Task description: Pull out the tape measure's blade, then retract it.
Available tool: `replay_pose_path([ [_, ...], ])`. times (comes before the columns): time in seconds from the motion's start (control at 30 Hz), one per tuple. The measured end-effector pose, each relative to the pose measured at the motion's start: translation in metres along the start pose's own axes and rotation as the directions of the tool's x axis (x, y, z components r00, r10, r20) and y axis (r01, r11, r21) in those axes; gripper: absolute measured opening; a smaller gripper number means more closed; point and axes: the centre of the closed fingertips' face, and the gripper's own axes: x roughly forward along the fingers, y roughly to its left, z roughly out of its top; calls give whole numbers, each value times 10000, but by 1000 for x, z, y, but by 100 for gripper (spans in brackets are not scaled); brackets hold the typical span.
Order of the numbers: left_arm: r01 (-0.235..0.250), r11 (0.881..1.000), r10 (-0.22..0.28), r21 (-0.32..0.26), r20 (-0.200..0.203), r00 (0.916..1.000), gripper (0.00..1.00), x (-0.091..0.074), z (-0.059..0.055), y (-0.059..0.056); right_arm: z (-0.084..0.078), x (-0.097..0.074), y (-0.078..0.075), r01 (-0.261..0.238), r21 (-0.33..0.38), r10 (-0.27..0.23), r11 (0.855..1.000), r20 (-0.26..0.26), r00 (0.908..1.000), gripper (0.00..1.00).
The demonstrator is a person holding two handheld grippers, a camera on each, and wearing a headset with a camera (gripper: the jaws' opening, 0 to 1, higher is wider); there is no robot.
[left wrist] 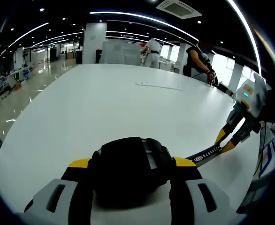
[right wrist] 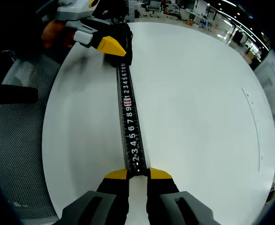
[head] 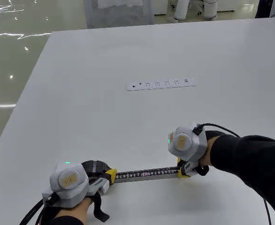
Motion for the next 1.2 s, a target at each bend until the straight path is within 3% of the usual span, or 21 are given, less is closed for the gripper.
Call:
replay_pose_path([
  [1.2,-2,10000,2,-1,2,10000,61,0,0,1,12,4,1,7,47,-7,10000,25,10000,9],
])
